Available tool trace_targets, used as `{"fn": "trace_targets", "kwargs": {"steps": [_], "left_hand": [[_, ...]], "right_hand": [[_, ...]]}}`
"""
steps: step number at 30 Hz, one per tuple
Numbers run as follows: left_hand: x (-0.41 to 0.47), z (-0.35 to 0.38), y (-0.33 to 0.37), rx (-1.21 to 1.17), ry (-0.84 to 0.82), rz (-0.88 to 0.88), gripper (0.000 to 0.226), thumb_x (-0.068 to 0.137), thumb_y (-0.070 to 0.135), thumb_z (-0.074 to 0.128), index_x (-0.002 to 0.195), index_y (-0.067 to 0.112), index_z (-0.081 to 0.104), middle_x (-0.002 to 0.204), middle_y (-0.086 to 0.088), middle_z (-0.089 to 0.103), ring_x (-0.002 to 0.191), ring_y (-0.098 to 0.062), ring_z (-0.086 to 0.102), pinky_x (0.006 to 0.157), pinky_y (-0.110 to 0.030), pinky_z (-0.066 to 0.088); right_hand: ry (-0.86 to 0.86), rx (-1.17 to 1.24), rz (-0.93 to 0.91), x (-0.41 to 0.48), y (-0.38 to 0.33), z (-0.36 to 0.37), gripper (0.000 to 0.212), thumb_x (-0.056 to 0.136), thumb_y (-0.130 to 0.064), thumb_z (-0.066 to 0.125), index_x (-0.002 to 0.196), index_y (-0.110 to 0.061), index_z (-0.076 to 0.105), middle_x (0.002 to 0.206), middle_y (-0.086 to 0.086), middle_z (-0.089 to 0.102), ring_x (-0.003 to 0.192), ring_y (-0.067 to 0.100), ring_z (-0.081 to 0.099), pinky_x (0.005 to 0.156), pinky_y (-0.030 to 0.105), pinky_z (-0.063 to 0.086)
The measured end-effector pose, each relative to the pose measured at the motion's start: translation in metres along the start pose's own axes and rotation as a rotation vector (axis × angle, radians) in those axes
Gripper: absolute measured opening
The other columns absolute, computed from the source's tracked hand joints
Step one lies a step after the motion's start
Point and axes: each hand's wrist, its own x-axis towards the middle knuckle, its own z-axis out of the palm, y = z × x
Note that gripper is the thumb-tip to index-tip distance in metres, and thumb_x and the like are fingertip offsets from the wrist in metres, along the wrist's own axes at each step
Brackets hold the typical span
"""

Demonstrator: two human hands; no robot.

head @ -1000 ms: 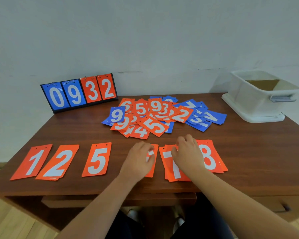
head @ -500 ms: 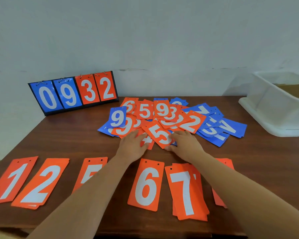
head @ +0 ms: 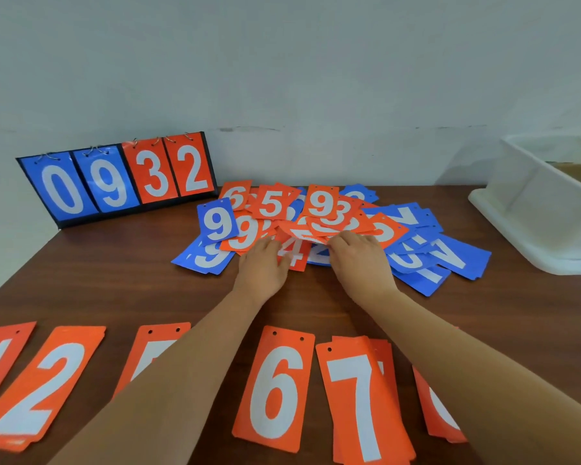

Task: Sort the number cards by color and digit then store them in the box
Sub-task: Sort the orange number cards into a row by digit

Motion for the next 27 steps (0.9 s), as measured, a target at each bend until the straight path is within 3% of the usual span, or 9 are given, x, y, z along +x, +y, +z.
{"fn": "trace_targets", "kwargs": {"steps": [3, 7, 9, 14, 16, 19, 22, 24, 27], "left_hand": [[-0.014, -0.021, 0.013, -0.230, 0.179, -0.070, 0.042, 0.102, 0.043, 0.042, 0.115, 0.010, 0.066, 0.116, -0.008, 0.064, 0.114, -0.027, 0.059, 0.092, -0.036, 0.046], [-0.034, -0.055, 0.041, -1.274, -0.179, -0.474, 0.060, 0.092, 0.065, 0.049, 0.122, 0.014, 0.059, 0.110, -0.012, 0.073, 0.096, -0.027, 0.073, 0.089, -0.042, 0.058], [-0.046, -0.066, 0.045, -1.571, -0.190, -0.535, 0.059, 0.087, 0.061, 0.059, 0.126, 0.016, 0.057, 0.115, -0.012, 0.072, 0.102, -0.029, 0.072, 0.094, -0.052, 0.055], [-0.079, -0.081, 0.042, -1.481, -0.055, -0.617, 0.033, 0.096, 0.011, 0.060, 0.128, 0.013, 0.052, 0.123, -0.009, 0.064, 0.112, -0.030, 0.064, 0.099, -0.051, 0.052], [-0.092, -0.083, 0.032, -1.494, -0.031, -0.586, 0.034, 0.095, 0.011, 0.061, 0.128, 0.012, 0.053, 0.124, -0.009, 0.065, 0.113, -0.030, 0.064, 0.100, -0.052, 0.051], [-0.113, -0.088, 0.021, -1.485, -0.046, -0.524, 0.042, 0.093, 0.016, 0.065, 0.134, 0.016, 0.054, 0.123, -0.008, 0.068, 0.112, -0.029, 0.066, 0.100, -0.053, 0.051], [-0.132, -0.094, 0.020, -1.473, -0.126, -0.458, 0.036, 0.091, 0.018, 0.067, 0.127, 0.018, 0.059, 0.116, -0.006, 0.072, 0.108, -0.028, 0.069, 0.097, -0.053, 0.052], [-0.143, -0.095, 0.018, -1.444, -0.149, -0.441, 0.033, 0.091, 0.019, 0.068, 0.123, 0.020, 0.061, 0.113, -0.004, 0.074, 0.106, -0.026, 0.070, 0.094, -0.052, 0.054], [-0.152, -0.098, 0.010, -1.340, -0.023, -0.529, 0.035, 0.089, 0.021, 0.072, 0.122, 0.018, 0.062, 0.116, -0.005, 0.073, 0.105, -0.025, 0.070, 0.095, -0.052, 0.055]], "right_hand": [[0.301, 0.137, 0.096, -0.009, 0.000, -0.011, 0.010, 0.090, -0.014, 0.065, 0.097, -0.009, 0.070, 0.102, 0.011, 0.063, 0.095, 0.029, 0.059, 0.081, 0.041, 0.050], [0.390, 0.256, -0.053, -0.029, -0.017, -0.027, 0.006, 0.088, -0.016, 0.069, 0.093, -0.013, 0.071, 0.100, 0.008, 0.058, 0.092, 0.023, 0.053, 0.077, 0.034, 0.047], [0.345, 0.206, -0.143, -0.041, -0.027, -0.031, 0.008, 0.084, -0.015, 0.074, 0.091, -0.014, 0.072, 0.100, 0.008, 0.058, 0.091, 0.023, 0.053, 0.075, 0.034, 0.048], [0.228, 0.306, -0.185, -0.069, -0.044, -0.051, 0.023, 0.085, -0.032, 0.072, 0.106, -0.022, 0.072, 0.116, 0.008, 0.054, 0.110, 0.025, 0.052, 0.087, 0.039, 0.051], [0.110, 0.431, -0.110, -0.080, -0.052, -0.066, 0.039, 0.087, -0.047, 0.066, 0.121, -0.029, 0.064, 0.131, 0.002, 0.044, 0.123, 0.017, 0.040, 0.098, 0.031, 0.041], [0.121, 0.796, 0.299, -0.085, -0.066, -0.085, 0.050, 0.088, -0.046, 0.065, 0.131, -0.027, 0.051, 0.133, -0.006, 0.041, 0.122, 0.007, 0.042, 0.095, 0.024, 0.042], [-0.102, 1.173, 0.669, -0.079, -0.074, -0.095, 0.039, 0.093, -0.040, 0.062, 0.117, -0.010, 0.056, 0.116, 0.006, 0.063, 0.100, 0.022, 0.065, 0.083, 0.039, 0.056], [-0.187, 1.322, 0.700, -0.083, -0.078, -0.095, 0.036, 0.098, -0.030, 0.057, 0.110, 0.004, 0.057, 0.104, 0.019, 0.069, 0.087, 0.031, 0.071, 0.077, 0.049, 0.059], [-0.106, 1.365, 0.767, -0.088, -0.080, -0.106, 0.026, 0.099, -0.025, 0.056, 0.103, -0.001, 0.063, 0.097, 0.012, 0.072, 0.087, 0.027, 0.072, 0.080, 0.054, 0.058]]}}
